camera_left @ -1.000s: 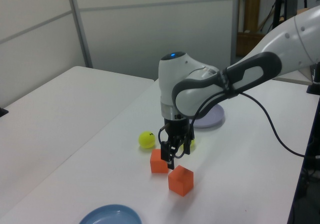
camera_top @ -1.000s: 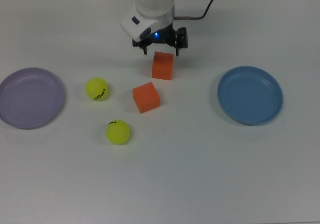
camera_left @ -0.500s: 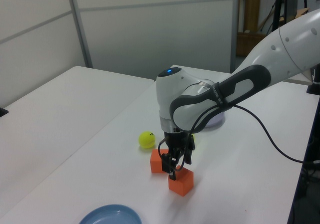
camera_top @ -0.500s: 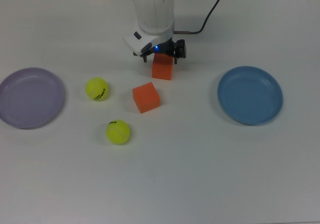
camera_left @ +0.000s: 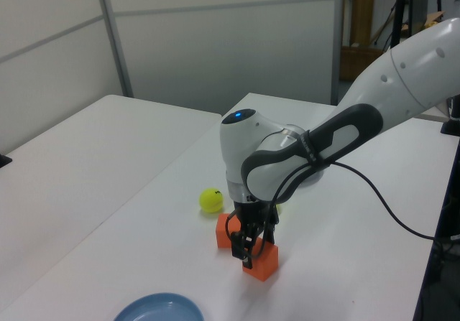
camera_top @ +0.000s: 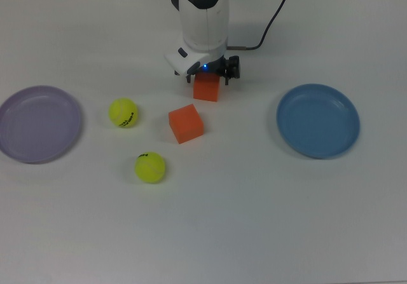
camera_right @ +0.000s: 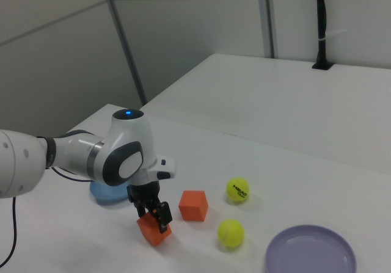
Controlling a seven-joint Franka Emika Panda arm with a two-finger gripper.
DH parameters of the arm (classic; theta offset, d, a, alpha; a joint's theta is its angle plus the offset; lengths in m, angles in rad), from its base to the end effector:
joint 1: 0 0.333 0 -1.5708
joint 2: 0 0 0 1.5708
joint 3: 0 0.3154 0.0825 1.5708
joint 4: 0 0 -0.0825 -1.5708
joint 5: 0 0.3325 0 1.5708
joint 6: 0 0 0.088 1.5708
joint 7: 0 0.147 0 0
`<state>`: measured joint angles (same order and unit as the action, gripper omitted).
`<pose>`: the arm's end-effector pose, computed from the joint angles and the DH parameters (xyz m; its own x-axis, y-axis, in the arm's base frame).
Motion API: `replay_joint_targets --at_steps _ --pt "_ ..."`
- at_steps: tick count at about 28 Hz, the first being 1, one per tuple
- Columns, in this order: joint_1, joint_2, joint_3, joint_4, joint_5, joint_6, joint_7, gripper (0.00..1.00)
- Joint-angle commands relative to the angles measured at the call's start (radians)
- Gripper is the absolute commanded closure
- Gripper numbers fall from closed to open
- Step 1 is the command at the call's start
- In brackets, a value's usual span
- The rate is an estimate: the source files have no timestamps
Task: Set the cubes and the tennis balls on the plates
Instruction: 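Close the gripper on the orange cube, then lift the orange cube and carry it over the blue plate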
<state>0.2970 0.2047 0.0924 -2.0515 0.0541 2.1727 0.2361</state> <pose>0.4892 0.2040 0.3252 0.9881 0.1207 -0.0956 0.1174 -0.9923 -0.0393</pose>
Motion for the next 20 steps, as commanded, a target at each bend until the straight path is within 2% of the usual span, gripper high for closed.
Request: replay_joint_targets --at_steps 1,4,5,6,8,10,11,18,20 --pt "0.022 0.025 -0.006 -0.013 -0.033 0.059 0.058 0.0" --pt "0.031 0.03 -0.006 -0.012 -0.034 0.061 0.062 0.0" --pt "0.031 0.03 -0.006 -0.012 -0.034 0.061 0.062 0.07" --pt "0.031 0.03 -0.006 -0.009 -0.034 0.061 0.066 0.33" --pt "0.031 0.028 -0.006 -0.006 -0.034 0.061 0.074 0.67" --pt "0.031 0.028 -0.006 -0.004 -0.034 0.062 0.083 0.96" --pt "0.031 0.025 -0.005 0.004 -0.033 0.062 0.088 1.0" --pt "0.054 -0.021 -0.005 0.053 -0.028 0.053 0.092 1.0" --pt "0.068 -0.025 -0.005 0.086 -0.026 0.052 0.101 1.0"
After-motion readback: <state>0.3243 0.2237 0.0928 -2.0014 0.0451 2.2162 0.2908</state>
